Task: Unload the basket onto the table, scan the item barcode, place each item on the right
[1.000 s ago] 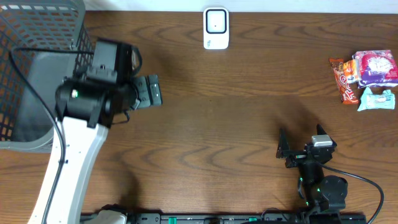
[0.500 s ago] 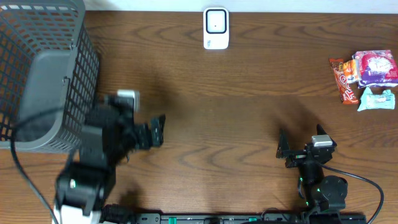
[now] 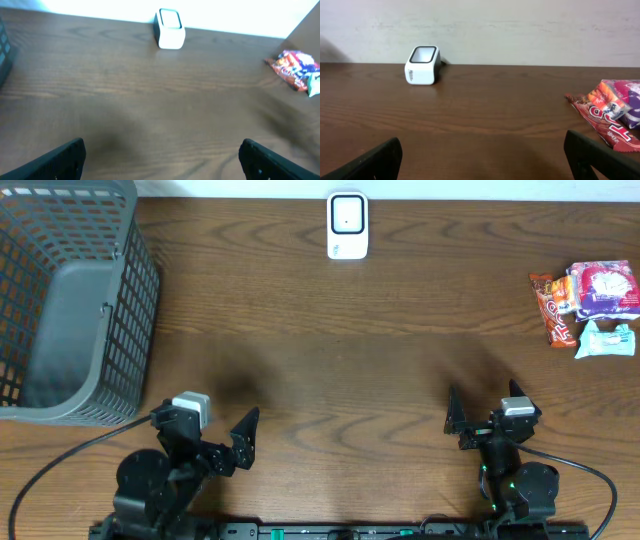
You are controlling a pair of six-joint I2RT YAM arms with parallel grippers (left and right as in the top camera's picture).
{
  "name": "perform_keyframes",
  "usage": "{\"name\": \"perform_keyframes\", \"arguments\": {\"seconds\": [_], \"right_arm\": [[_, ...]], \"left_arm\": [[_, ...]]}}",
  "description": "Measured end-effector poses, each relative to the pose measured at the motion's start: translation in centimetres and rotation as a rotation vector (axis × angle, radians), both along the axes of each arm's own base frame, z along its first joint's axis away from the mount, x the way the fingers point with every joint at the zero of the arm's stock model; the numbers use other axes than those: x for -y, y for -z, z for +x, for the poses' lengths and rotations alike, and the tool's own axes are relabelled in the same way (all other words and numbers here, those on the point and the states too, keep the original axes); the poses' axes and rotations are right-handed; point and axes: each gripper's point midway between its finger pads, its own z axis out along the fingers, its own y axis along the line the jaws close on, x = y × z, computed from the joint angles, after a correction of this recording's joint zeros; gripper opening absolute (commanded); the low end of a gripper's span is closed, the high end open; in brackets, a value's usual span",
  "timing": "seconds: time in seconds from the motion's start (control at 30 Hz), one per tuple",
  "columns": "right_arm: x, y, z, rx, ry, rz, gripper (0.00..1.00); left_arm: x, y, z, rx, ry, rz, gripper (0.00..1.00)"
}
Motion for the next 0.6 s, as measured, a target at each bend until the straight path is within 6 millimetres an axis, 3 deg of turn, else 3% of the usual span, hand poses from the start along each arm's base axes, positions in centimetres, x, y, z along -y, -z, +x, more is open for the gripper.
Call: {"name": "perform_keyframes", "arguments": {"seconds": [0.33,0.6], "right_arm": [[0.0,0.0,0.0,0.001,0.0,0.0,0.99],[0.0,0.0,0.0,0.0,0.0,0.0,0.99]], "left_arm": [[-2.3,3.8,0.4,-0.004,-0.111,0.0,0.98],[-2.3,1.0,1.7,0.208,-0.117,-0.034,0.98]]}}
